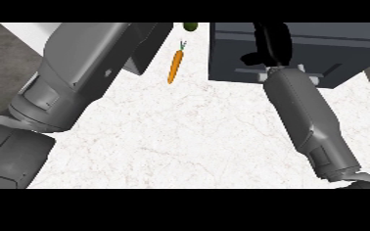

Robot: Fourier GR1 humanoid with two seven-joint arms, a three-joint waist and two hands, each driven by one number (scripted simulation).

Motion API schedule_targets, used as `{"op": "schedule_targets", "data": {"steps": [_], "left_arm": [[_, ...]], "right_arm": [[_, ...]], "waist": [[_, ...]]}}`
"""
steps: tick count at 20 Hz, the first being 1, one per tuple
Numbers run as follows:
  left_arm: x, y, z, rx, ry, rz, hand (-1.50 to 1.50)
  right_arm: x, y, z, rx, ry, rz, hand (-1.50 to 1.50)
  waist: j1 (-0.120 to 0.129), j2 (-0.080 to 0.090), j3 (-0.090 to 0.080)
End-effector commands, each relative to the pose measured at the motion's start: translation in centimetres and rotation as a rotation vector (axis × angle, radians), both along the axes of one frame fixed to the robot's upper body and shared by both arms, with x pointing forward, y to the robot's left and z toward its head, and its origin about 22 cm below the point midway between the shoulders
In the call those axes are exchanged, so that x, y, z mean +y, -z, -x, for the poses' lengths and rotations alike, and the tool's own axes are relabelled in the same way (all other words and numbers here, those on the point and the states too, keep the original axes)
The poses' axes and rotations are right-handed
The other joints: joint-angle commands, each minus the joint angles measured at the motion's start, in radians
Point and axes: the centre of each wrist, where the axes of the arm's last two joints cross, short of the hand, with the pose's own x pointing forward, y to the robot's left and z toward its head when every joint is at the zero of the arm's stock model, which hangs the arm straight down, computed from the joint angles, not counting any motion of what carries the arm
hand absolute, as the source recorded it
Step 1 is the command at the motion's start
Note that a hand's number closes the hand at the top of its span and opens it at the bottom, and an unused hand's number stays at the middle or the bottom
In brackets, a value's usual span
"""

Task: Pick up the can, place it into the drawer and close the drawer

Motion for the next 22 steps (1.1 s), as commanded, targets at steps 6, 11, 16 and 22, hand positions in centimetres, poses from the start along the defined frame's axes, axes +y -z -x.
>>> {"op": "schedule_targets", "data": {"steps": [6,11,16,22], "left_arm": [[3.6,1.6,0.2,0.032,0.019,0.001,-1.50],[3.7,1.6,0.9,0.032,0.035,0.003,-1.50],[3.5,1.1,1.4,0.019,0.018,0.001,-1.50],[6.6,1.4,1.8,0.024,0.009,-0.005,-1.50]], "right_arm": [[0.3,-3.4,-2.7,-0.063,0.036,0.019,-1.50],[0.8,-5.3,-3.5,-0.088,0.029,0.005,-1.50],[1.9,-7.3,-3.9,-0.099,-0.038,-0.141,-1.50],[2.7,-8.1,-4.2,-0.100,-0.093,-0.175,-1.50]], "waist": [[0.037,0.005,-0.001],[0.048,0.008,0.000],[0.036,0.007,0.002],[0.042,0.002,0.001]]}}
